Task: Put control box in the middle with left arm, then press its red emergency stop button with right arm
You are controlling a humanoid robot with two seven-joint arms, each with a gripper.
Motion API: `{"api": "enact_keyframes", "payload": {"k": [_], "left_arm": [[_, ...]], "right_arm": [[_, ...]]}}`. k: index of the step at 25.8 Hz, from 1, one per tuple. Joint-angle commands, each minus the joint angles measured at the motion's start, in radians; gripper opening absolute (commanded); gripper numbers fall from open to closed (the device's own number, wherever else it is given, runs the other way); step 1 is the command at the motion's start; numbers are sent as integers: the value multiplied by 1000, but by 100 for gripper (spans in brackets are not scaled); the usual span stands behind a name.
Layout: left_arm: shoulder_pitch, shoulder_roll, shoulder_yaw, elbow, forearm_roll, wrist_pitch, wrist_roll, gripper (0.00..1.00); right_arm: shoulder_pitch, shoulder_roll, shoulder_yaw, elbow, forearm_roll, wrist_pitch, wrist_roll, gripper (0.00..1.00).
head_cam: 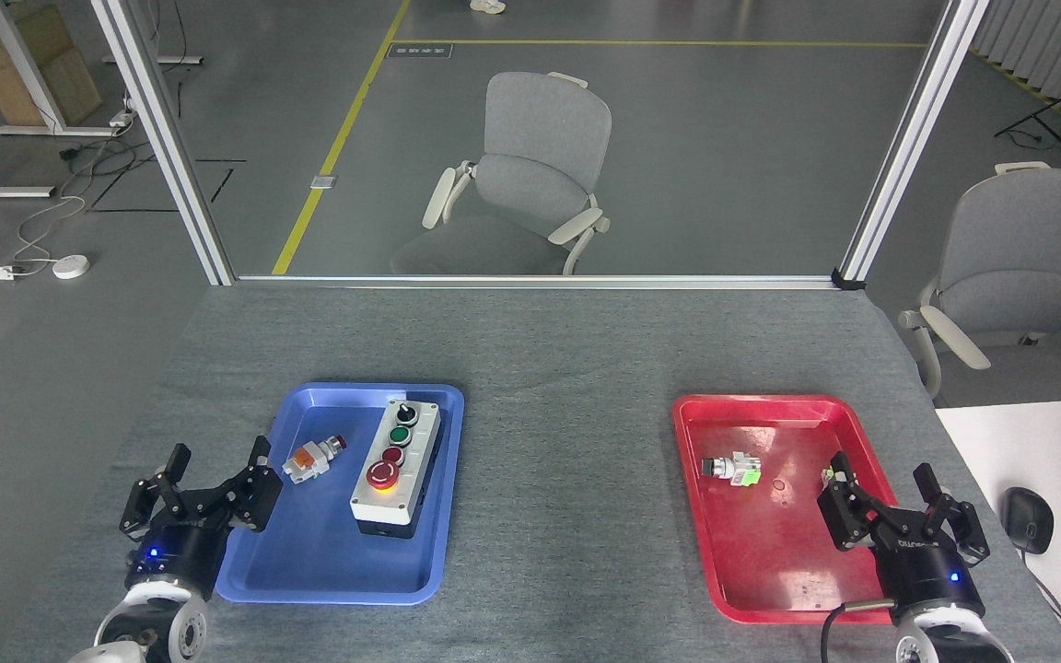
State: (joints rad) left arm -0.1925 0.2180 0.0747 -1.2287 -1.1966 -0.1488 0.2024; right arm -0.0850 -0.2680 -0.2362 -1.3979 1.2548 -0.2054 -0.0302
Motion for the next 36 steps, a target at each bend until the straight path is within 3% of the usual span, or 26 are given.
{"api": "enact_keyframes", "payload": {"k": [1, 36], "left_arm": [[7, -2, 10, 3, 2, 0, 26, 99], [24, -14, 16, -64, 2, -29, 45, 99]], "right_arm": [[1, 0, 0, 0, 0, 0, -5, 99], [1, 7, -21, 0, -2, 0, -7, 99]]}}
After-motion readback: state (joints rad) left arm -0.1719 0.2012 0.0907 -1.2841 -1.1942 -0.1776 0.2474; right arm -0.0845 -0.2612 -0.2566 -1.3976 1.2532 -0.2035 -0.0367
